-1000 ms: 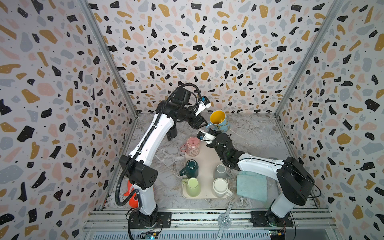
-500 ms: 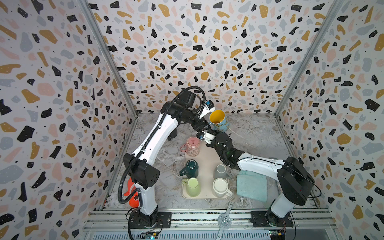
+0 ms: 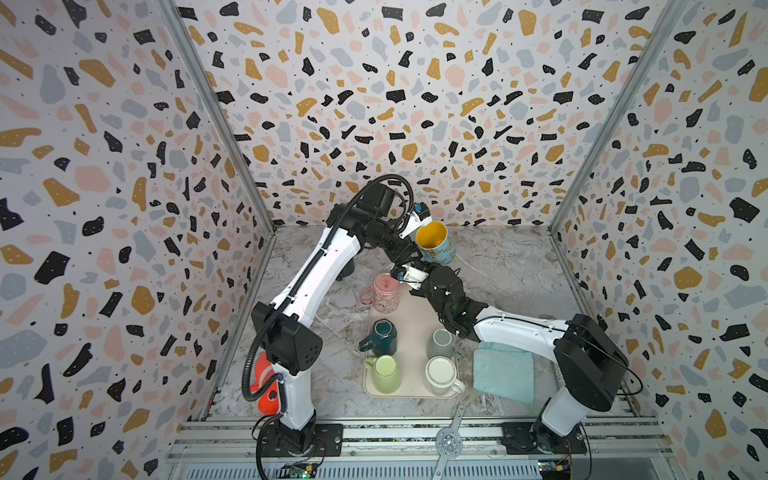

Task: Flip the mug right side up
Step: 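Move the left gripper to the upright blue mug held by the right gripper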

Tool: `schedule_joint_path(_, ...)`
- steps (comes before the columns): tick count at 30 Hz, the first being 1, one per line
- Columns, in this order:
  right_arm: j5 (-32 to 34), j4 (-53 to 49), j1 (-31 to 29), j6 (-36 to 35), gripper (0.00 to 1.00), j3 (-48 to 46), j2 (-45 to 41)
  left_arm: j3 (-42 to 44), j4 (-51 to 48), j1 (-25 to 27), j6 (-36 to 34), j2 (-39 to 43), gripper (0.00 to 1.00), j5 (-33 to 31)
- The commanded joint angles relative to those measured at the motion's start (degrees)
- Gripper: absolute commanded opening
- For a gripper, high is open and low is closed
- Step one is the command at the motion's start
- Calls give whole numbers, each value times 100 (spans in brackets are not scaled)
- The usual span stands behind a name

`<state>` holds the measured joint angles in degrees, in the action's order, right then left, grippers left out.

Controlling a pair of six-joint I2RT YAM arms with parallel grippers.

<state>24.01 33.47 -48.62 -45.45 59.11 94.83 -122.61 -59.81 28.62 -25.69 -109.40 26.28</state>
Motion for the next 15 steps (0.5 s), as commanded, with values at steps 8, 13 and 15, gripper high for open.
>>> schedule_joint_path(8,115,1067,2,56,0,384,-455,88,-48,21,47,-142,55,-83)
schedule_joint_path(13,129,1149,-7,80,0,366,-465,88,-39,21,86,-185,51,-97)
schedule_joint_path(15,139,1181,-7,103,0,358,-485,88,-40,21,91,-193,48,-89)
